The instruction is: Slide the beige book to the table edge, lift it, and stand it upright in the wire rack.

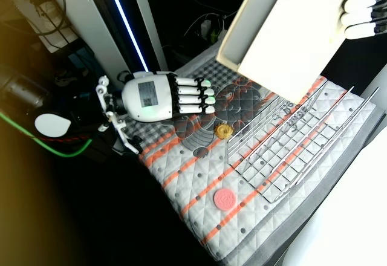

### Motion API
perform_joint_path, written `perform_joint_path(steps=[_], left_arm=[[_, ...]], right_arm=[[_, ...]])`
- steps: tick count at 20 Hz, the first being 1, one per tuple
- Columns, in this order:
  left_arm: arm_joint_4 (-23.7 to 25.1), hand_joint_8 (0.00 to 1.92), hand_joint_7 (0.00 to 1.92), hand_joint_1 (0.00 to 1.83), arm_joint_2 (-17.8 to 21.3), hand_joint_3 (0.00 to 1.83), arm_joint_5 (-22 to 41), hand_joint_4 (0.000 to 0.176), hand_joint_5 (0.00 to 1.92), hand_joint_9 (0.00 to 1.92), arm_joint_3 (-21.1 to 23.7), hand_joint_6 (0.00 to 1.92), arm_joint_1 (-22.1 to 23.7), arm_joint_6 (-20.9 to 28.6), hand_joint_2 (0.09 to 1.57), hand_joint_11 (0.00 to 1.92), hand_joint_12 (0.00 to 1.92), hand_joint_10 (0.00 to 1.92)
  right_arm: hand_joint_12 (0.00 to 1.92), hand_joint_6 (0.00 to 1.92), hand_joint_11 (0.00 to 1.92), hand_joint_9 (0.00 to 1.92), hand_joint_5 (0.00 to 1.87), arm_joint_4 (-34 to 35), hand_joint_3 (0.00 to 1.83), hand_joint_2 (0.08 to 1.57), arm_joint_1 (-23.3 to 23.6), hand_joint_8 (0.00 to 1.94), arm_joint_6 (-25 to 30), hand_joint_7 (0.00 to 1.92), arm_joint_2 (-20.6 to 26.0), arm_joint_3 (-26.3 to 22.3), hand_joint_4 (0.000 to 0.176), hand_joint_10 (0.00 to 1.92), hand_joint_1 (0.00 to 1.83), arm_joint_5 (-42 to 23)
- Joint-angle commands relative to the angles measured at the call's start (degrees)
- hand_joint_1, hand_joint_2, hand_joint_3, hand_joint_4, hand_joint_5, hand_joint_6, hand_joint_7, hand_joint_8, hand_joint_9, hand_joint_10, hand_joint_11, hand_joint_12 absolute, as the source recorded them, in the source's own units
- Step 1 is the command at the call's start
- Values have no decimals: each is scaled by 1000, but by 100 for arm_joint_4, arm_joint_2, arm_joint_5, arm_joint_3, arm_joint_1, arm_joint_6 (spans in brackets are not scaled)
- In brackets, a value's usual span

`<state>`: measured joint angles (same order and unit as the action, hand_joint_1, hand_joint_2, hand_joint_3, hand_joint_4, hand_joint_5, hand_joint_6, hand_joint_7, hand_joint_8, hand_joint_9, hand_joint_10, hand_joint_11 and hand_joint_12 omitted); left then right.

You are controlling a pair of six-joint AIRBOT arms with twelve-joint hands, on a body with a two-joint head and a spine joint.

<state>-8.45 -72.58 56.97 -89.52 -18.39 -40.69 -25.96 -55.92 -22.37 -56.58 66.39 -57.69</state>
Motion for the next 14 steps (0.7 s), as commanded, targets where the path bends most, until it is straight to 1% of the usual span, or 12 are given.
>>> perform_joint_path(steps=[1, 2, 3, 4, 6, 7, 8, 9, 10, 12, 13, 14], left_arm=[[-76, 1005, 1080, 1303, 33, 0, 619, 0, 1189, 958, -40, 469, 22, 80, 1059, 769, 1510, 1181], [-76, 1074, 1068, 1290, 26, 0, 609, 0, 1212, 958, -51, 401, 14, 80, 1059, 731, 1598, 1188], [-76, 944, 1058, 1368, 19, 0, 577, 0, 1172, 911, -69, 494, -3, 80, 1072, 699, 1474, 1242], [-76, 933, 1037, 1381, 19, 0, 561, 0, 1182, 888, -73, 529, -11, 80, 1076, 672, 1421, 1243], [-57, 902, 1048, 1389, 15, 0, 486, 0, 1169, 934, -106, 555, -25, 77, 1068, 768, 1271, 1192], [-48, 890, 1056, 1393, 14, 0, 457, 0, 1114, 978, -118, 556, -25, 77, 1071, 860, 1238, 1211], [-40, 864, 1077, 1394, 14, 1, 440, 0, 1058, 982, -129, 613, -25, 77, 1076, 873, 1212, 1228], [-39, 795, 1110, 1396, 13, 0, 430, 0, 1053, 992, -133, 646, -28, 77, 1070, 865, 1203, 1210], [-40, 730, 1139, 1396, 7, 0, 430, 0, 1037, 991, -138, 693, -43, 76, 1068, 851, 1229, 1214], [-40, 691, 1160, 1397, -6, 0, 429, 0, 1001, 1006, -138, 763, -66, 45, 1067, 867, 1213, 1173], [-40, 665, 1167, 1483, -10, 0, 420, 0, 1022, 1040, -138, 730, -73, 30, 1065, 759, 1409, 1085], [-40, 762, 1126, 1499, -10, 2, 422, 0, 1038, 1024, -137, 723, -93, 27, 1069, 733, 1449, 1074]], right_arm=[[66, 3, 491, 370, 402, 222, 0, 1439, 44, 3, 39, 400, -31, 6, 0, 4, 170, -682], [68, 3, 496, 372, 402, 222, 0, 1442, 44, 4, 39, 403, -37, 10, 0, 5, 171, -689], [64, 3, 489, 371, 402, 222, 0, 1443, 44, 3, 40, 402, -50, 18, 0, 4, 172, -706], [65, 1, 491, 375, 399, 222, 0, 1445, 44, 3, 41, 402, -54, 21, 0, 5, 176, -712], [75, 4, 522, 396, 406, 222, 0, 1434, 44, 8, 50, 420, -66, 36, 0, 12, 168, -724], [78, 5, 530, 402, 410, 221, 0, 1436, 44, 9, 54, 423, -69, 45, 0, 13, 166, -735], [71, 4, 515, 397, 410, 221, 0, 1433, 45, 8, 60, 423, -74, 50, 0, 9, 163, -741], [59, 1, 496, 388, 405, 221, 0, 1436, 45, 3, 60, 416, -77, 51, 0, 4, 145, -748], [52, 1, 491, 388, 405, 221, 1, 1437, 45, 2, 62, 416, -83, 53, 0, 2, 118, -752], [50, 0, 491, 385, 404, 221, 2, 1439, 45, 2, 68, 420, -95, 58, 0, 0, 113, -759], [51, 0, 497, 386, 402, 221, 1, 1438, 45, 2, 70, 420, -102, 63, 0, 1, 113, -767], [63, 2, 527, 398, 406, 221, 1, 1438, 45, 2, 81, 422, -117, 77, 0, 6, 114, -781]])
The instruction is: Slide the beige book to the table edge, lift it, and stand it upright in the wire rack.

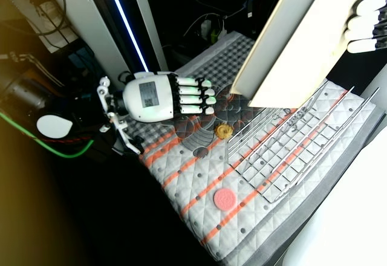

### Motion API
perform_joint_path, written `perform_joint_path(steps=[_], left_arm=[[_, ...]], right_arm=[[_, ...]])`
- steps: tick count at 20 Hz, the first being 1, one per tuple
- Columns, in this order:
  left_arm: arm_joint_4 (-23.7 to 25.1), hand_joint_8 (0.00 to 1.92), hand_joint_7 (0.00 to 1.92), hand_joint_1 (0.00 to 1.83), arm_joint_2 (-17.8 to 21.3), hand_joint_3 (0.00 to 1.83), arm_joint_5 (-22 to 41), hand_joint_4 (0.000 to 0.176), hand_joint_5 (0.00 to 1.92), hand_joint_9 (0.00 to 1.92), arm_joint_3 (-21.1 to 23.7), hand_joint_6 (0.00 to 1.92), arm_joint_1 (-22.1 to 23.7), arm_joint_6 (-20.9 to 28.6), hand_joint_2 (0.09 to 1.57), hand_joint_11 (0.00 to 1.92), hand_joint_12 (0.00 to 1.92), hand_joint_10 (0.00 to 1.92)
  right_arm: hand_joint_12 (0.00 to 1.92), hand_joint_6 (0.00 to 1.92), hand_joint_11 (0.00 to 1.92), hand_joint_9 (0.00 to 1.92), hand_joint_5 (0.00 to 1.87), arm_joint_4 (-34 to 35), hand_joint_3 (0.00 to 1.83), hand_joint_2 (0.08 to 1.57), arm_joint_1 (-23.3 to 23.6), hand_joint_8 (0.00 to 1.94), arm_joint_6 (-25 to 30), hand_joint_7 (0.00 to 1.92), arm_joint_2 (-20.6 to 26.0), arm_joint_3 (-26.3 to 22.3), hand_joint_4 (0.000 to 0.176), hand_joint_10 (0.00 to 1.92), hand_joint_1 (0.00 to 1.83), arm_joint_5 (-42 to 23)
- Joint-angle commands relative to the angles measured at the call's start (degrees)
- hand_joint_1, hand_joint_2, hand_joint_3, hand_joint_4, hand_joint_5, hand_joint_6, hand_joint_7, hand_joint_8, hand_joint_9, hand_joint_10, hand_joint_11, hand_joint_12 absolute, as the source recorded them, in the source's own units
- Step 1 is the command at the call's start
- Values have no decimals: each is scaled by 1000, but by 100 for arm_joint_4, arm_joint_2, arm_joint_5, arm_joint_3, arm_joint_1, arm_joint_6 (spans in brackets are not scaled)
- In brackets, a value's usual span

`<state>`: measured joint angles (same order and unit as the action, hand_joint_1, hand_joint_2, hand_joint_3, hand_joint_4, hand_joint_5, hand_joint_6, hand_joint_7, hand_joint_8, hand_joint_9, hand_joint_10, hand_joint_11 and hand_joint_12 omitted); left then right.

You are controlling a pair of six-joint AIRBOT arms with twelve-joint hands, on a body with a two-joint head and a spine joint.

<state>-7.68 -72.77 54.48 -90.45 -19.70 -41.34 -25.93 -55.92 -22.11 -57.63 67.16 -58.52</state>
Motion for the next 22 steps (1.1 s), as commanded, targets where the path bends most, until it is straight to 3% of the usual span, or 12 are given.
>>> perform_joint_path(steps=[1, 3, 6, 10, 11, 13, 14, 15, 16, 18, 21, 22], left_arm=[[-116, 791, 1106, 1502, 9, 2, 677, 0, 1046, 1020, -43, 710, 14, 93, 1071, 735, 1465, 1073], [-117, 998, 1007, 1392, 8, 1, 697, 0, 1060, 923, -43, 626, -49, 93, 1095, 822, 1357, 1292], [-118, 1120, 932, 1383, 12, 0, 710, 0, 1042, 893, -35, 622, -102, 94, 1117, 862, 1334, 1357], [-138, 972, 1013, 1389, 25, 0, 710, 0, 1111, 955, -14, 521, -194, 96, 1084, 862, 1272, 1249], [-141, 1017, 971, 1383, 33, 0, 694, 0, 1129, 909, -9, 525, -211, 96, 1094, 764, 1283, 1278], [-143, 980, 991, 1365, 54, 2, 678, 0, 994, 881, 8, 791, -246, 96, 1110, 443, 1177, 1300], [-149, 1049, 952, 1353, 62, 6, 675, 0, 856, 810, 15, 326, -259, 96, 1112, 295, 1085, 655], [-170, 430, 855, 1256, 69, 0, 666, 0, 817, 844, 21, 101, -285, 96, 1074, 191, 1030, 330], [-178, 146, 848, 1170, 73, 0, 657, 0, 779, 836, 24, 23, -302, 96, 1082, 150, 1081, 199], [-178, 9, 815, 1090, 100, 0, 628, 18, 730, 816, 52, 0, -337, 96, 1078, 202, 1194, 84], [-177, 0, 639, 1047, 163, 0, 557, 72, 581, 701, 114, 0, -377, 93, 1042, 61, 1271, 4], [-176, 0, 558, 1020, 181, 0, 530, 104, 495, 622, 133, 0, -395, 89, 1034, 12, 1254, 0]], right_arm=[[56, 1, 513, 401, 406, 218, 3, 1443, 45, 3, 65, 424, -28, 14, 0, 6, 116, -709], [42, 2, 490, 397, 409, 219, 1, 1445, 45, 3, 82, 429, -55, 33, 0, 3, 140, -723], [37, 2, 485, 395, 411, 219, 1, 1447, 45, 4, 87, 435, -63, 37, 0, 1, 145, -735], [41, 2, 511, 406, 408, 222, 1, 1448, 45, 3, 99, 441, -65, 39, 0, 4, 124, -735], [39, 4, 508, 407, 414, 230, 1, 1448, 45, 5, 99, 447, -65, 40, 0, 4, 122, -735], [32, 3, 505, 409, 422, 247, 0, 1443, 45, 3, 99, 453, -68, 42, 0, 2, 127, -735], [33, 3, 515, 412, 426, 254, 0, 1444, 45, 3, 99, 458, -70, 45, 0, 2, 146, -735], [27, 1, 506, 404, 423, 259, 0, 1446, 45, 0, 99, 453, -70, 45, 0, 1, 137, -735], [28, 1, 511, 403, 425, 260, 0, 1443, 45, 0, 99, 448, -70, 45, 0, 1, 136, -735], [33, 1, 529, 404, 425, 266, 0, 1439, 45, 0, 103, 439, -79, 44, 0, 1, 156, -735], [30, 0, 528, 406, 423, 287, 0, 1430, 45, 0, 104, 431, -114, 47, 0, 2, 165, -735], [18, 0, 501, 389, 422, 287, 0, 1429, 44, 0, 104, 425, -121, 47, 0, 0, 172, -735]])
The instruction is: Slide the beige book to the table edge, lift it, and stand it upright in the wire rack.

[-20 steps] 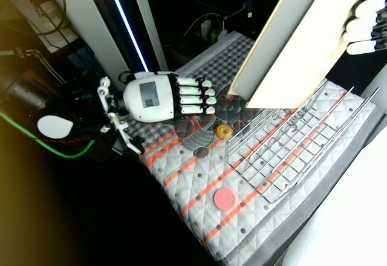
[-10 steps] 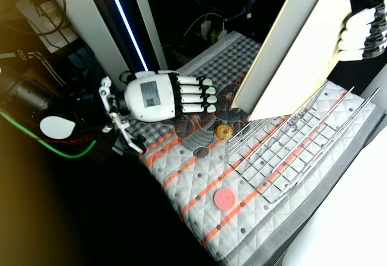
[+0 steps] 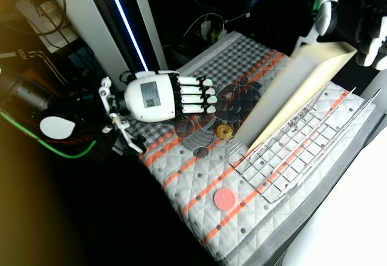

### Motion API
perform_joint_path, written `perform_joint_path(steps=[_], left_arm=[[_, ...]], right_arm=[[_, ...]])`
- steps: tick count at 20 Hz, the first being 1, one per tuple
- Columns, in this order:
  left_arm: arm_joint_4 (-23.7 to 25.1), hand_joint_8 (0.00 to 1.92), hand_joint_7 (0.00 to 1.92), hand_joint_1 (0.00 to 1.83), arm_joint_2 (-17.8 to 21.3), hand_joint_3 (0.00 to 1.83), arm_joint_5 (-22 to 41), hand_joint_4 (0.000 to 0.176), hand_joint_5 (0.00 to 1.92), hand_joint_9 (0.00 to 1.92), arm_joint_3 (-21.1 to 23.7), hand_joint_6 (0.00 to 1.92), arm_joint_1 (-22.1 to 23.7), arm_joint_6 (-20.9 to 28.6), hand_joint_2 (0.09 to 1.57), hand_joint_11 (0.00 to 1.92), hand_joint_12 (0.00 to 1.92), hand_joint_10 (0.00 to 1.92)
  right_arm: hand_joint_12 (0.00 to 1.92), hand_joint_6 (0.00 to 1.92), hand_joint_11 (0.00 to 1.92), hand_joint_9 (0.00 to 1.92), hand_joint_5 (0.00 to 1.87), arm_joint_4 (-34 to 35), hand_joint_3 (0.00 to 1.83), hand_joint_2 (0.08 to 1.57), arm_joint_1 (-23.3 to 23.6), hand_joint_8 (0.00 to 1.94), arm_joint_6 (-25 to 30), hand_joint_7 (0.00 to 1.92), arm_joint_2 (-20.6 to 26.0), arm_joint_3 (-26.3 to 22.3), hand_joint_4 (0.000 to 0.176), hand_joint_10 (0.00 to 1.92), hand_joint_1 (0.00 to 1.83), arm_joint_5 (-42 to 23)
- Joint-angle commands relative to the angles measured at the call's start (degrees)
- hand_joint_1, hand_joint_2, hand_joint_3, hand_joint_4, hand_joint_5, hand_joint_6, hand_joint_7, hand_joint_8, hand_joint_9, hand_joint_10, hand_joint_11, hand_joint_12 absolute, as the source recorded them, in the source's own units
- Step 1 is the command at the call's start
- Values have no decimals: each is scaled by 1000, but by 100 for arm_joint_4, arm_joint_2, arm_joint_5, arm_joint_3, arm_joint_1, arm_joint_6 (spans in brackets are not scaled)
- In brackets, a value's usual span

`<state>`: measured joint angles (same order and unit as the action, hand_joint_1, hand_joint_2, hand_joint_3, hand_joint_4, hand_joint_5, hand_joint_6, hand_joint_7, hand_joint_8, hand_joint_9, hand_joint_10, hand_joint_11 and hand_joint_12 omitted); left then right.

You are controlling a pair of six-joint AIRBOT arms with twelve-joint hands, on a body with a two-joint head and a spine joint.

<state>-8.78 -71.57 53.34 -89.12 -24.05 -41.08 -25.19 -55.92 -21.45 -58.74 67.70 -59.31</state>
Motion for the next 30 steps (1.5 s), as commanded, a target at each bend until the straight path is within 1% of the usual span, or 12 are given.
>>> perform_joint_path(steps=[1, 2, 4, 7, 8, 9, 13, 14, 19, 23, 25, 30], left_arm=[[-60, 0, 505, 1012, 90, 0, 609, 123, 442, 565, 36, 1, 0, 61, 1028, 2, 1191, 0], [-58, 1, 455, 1008, 134, 0, 597, 149, 389, 482, 91, 4, -53, 61, 1002, 0, 1068, 1], [-33, 0, 389, 969, 296, 0, 677, 170, 323, 384, 276, 0, -187, 61, 980, 0, 929, 0], [29, 0, 307, 761, 752, 10, 1057, 174, 226, 353, 790, 0, -539, 54, 1014, 0, 759, 0], [48, 0, 269, 412, 985, 18, 1250, 176, 177, 282, 1053, 0, -806, 45, 1153, 0, 645, 0], [73, 0, 269, 412, 1103, 18, 1321, 176, 177, 282, 1184, 0, -945, 44, 1153, 0, 645, 0], [114, 2, 190, 209, 1830, 7, 2095, 146, 151, 201, 2048, 2, -1820, -112, 1223, 0, 500, 0], [113, 2, 195, 217, 2008, 4, 2300, 115, 151, 205, 2281, 1, -2036, -207, 1228, 0, 527, 1], [72, 1, 193, 237, 2478, 0, 2975, 68, 134, 183, 3017, 1, -2898, -455, 1287, 0, 388, 2], [-199, 2, 192, 311, 2730, 0, 3466, 23, 121, 213, 3536, 3, -3643, -677, 1287, 0, 594, 7], [-353, 0, 158, 343, 2745, 0, 3650, 0, 103, 192, 3664, 0, -3907, -693, 1274, 0, 633, 0], [-535, 0, 143, 377, 2733, 5, 3839, 0, 83, 157, 3793, 0, -4180, -696, 1313, 0, 573, 0]], right_arm=[[13, 0, 491, 384, 421, 213, 0, 1428, 44, 0, 41, 423, -21, -9, 0, 0, 173, -655], [9, 0, 483, 383, 417, 220, 0, 1432, 24, 0, 48, 419, -23, -10, 0, 0, 159, -655], [5, 1, 476, 386, 421, 266, 0, 1434, -11, 0, 58, 420, -16, -17, 0, 0, 174, -655], [0, 2, 442, 392, 421, 380, 2, 1450, -13, 2, 55, 430, 129, -103, 0, 2, 193, -663], [4, 2, 450, 402, 428, 485, 0, 1453, -11, 5, -31, 438, 243, -190, 0, 3, 226, -755], [4, 2, 450, 402, 428, 584, 0, 1453, -14, 5, -136, 438, 325, -253, 0, 3, 226, -817], [1, 0, 389, 356, 405, 1240, 2, 1451, -146, 0, -581, 426, 806, -554, 0, 0, 147, -1306], [16, 0, 426, 383, 406, 1490, 3, 1455, -246, 0, -851, 426, 945, -673, 0, 7, 112, -1462], [0, 1, 359, 375, 393, 2768, 0, 1374, -1146, 2, -1506, 410, 1415, -1021, 0, 2, 157, -2698], [2, 4, 370, 414, 413, 3784, 7, 1436, -2205, 3, -1861, 449, 1718, -1316, 0, 2, 253, -4066], [0, 1, 339, 376, 409, 4055, 5, 1440, -2415, 0, -1951, 429, 1752, -1378, 0, 0, 233, -4144], [7, 0, 360, 389, 405, 4534, 0, 1430, -2438, 0, -1958, 432, 1618, -1195, 0, 2, 262, -3851]])
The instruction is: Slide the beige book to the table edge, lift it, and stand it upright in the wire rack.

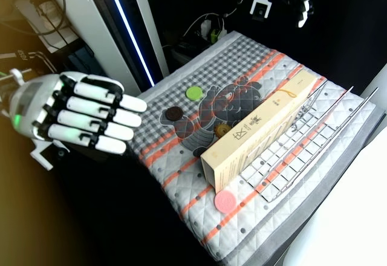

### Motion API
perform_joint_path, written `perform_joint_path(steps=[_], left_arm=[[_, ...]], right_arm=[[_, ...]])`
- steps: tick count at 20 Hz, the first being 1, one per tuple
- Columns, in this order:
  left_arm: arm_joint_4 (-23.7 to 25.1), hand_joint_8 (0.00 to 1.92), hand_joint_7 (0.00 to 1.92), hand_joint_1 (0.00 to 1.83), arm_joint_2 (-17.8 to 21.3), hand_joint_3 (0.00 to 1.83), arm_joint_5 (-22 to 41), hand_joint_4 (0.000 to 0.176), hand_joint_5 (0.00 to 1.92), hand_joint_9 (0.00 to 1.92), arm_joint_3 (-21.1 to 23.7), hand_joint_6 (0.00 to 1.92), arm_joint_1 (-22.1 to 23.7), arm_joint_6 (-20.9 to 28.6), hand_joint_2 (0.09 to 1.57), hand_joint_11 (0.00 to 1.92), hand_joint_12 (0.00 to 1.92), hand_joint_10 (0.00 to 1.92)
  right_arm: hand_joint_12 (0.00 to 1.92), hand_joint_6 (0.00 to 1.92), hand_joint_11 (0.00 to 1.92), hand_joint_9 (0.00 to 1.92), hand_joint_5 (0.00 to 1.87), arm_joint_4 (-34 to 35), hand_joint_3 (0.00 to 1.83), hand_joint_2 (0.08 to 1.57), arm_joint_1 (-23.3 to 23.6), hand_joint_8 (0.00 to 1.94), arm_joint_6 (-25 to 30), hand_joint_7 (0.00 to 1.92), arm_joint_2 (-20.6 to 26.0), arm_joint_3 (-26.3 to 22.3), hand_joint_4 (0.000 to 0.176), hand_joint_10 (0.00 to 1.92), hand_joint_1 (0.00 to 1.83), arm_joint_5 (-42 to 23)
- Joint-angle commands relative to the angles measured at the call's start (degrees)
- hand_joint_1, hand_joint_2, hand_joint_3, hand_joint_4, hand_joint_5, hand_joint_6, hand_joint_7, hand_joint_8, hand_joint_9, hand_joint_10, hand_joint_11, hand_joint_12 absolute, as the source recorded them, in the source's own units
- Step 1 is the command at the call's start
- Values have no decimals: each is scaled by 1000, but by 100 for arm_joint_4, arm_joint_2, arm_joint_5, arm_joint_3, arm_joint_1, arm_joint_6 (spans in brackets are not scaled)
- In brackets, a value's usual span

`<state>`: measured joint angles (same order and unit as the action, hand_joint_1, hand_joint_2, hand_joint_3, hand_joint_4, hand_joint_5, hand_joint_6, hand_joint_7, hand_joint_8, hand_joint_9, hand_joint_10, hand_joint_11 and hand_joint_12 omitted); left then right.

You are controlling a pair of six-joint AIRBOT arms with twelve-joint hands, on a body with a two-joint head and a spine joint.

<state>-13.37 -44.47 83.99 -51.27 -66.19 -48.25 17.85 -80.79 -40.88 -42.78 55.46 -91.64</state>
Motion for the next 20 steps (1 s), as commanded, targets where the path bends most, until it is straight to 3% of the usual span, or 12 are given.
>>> perform_joint_path(steps=[1, 6, 8, 11, 12, 13, 15, 17, 19, 20], left_arm=[[-100, 1, 148, 390, 6, 0, 765, 0, 88, 159, 7, 2, 15, 21, 1301, 0, 571, 1], [-154, 0, 126, 335, -14, 0, 759, 0, 85, 154, 19, 1, -42, 23, 1303, 0, 537, 0], [-176, 2, 120, 332, -11, 3, 801, 0, 83, 165, 31, 1, -91, 24, 1320, 0, 551, 2], [-197, 2, 122, 348, -6, 1, 838, 0, 75, 161, 56, 0, -160, 37, 1320, 0, 518, 2], [-198, 10, 144, 353, 0, 3, 847, 0, 81, 177, 59, 3, -171, 42, 1325, 0, 512, 8], [-198, 11, 157, 369, 7, 2, 863, 0, 89, 185, 61, 4, -182, 45, 1326, 0, 515, 9], [-201, 0, 133, 391, 9, 0, 890, 0, 86, 153, 63, 1, -190, 45, 1309, 0, 529, 0], [-230, 1, 134, 413, 4, 0, 928, 0, 79, 145, 71, 0, -223, 45, 1312, 0, 528, 0], [-284, 6, 173, 406, 5, 7, 970, 0, 63, 185, 89, 0, -290, 45, 1344, 0, 616, 9], [-288, 7, 193, 389, 9, 3, 973, 0, 69, 208, 91, 2, -299, 45, 1343, 0, 678, 12]], right_arm=[[5, 1, 356, 389, 407, 268, 1, 1427, 122, 1, -15, 437, -19, 93, 0, 1, 201, -491], [10, 11, 378, 399, 463, 32, 0, 1426, 1054, 5, 50, 465, -487, 685, 0, 6, 191, 620], [12, 8, 392, 417, 490, -188, 0, 1390, 1532, 6, 49, 489, -729, 971, 19, 6, 164, 1252], [28, 4, 441, 468, 495, -394, 0, 1373, 1992, 9, 51, 521, -1014, 1296, 32, 14, 129, 1949], [21, 1, 430, 458, 484, -418, 4, 1397, 2058, 3, 51, 514, -1061, 1352, 25, 6, 113, 2055], [16, 2, 420, 452, 486, -443, 0, 1388, 2128, 2, 51, 514, -1112, 1411, 38, 2, 108, 2189], [16, 0, 427, 454, 481, -477, 0, 1387, 2159, 0, 97, 513, -1153, 1446, 14, 1, 151, 2250], [8, 0, 410, 449, 479, -557, 0, 1381, 2157, 0, 133, 513, -1104, 1413, 26, 0, 148, 2250], [15, 3, 430, 458, 480, -583, 0, 1377, 2146, 5, 134, 516, -1079, 1422, 21, 5, 131, 2286], [12, 3, 425, 450, 483, -585, 0, 1380, 2149, 2, 134, 508, -1084, 1426, 35, 1, 129, 2288]])
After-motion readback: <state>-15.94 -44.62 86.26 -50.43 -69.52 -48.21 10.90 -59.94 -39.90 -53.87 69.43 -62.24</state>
